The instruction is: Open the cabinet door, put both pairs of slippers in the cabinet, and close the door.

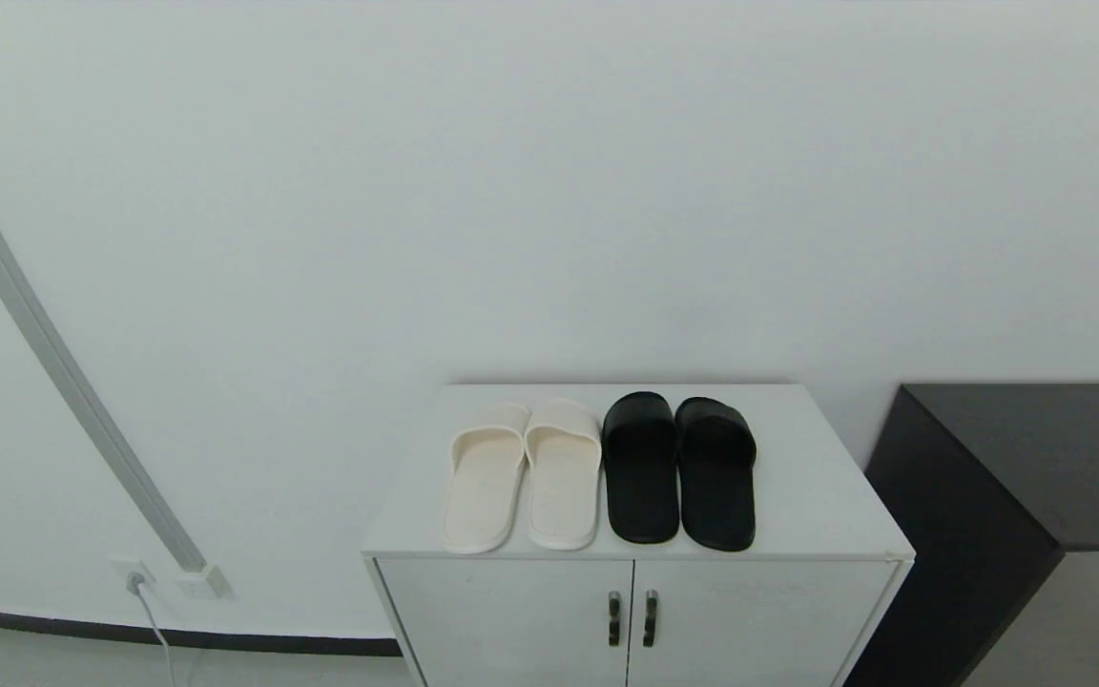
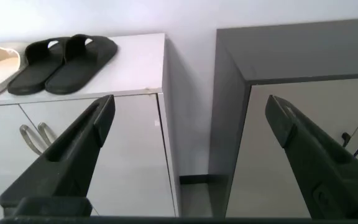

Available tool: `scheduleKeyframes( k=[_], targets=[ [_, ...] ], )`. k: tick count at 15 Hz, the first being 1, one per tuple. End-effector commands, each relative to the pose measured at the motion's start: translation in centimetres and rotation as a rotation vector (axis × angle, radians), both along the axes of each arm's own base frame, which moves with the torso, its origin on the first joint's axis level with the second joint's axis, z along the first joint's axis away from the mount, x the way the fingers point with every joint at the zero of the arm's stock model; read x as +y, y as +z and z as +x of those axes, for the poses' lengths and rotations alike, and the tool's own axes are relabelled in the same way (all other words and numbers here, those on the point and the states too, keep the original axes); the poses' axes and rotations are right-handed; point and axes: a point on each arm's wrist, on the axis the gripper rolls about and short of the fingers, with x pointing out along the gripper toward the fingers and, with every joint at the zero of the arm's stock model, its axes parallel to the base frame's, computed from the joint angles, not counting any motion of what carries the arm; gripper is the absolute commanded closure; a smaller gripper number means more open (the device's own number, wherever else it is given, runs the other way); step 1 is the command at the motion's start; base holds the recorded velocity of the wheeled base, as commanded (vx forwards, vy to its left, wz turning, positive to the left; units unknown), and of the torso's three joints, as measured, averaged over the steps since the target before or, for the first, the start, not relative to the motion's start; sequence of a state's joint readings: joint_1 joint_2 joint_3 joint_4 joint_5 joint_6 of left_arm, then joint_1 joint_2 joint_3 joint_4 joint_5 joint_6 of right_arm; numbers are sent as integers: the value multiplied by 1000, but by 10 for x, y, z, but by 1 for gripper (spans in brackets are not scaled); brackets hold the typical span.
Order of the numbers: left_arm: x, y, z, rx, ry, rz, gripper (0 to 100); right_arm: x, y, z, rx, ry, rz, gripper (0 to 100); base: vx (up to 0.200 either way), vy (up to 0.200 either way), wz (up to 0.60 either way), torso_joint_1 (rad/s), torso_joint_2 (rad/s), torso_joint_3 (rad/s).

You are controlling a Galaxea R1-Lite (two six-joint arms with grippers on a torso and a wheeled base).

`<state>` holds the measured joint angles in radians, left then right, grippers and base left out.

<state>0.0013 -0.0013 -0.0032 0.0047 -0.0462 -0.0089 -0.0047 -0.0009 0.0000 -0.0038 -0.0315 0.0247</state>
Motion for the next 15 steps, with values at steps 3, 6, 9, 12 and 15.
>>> scheduleKeyframes(
  k=[3,6,9,12,15],
  targets=[
    [0,0,0,1,-1,1,100,0,35,-9,-131,18,70,0,0,0,0,0,0,0],
    [0,0,0,1,-3,15,100,3,59,5,125,195,120,0,0,0,0,0,0,0],
    [0,0,0,1,-4,14,100,7,64,43,314,317,137,0,0,0,0,0,0,0],
    [0,0,0,1,-4,12,100,17,74,96,394,395,122,0,0,0,0,0,0,0],
    [0,0,0,1,-4,14,100,42,79,141,415,428,127,0,0,0,0,0,0,0]
  ],
)
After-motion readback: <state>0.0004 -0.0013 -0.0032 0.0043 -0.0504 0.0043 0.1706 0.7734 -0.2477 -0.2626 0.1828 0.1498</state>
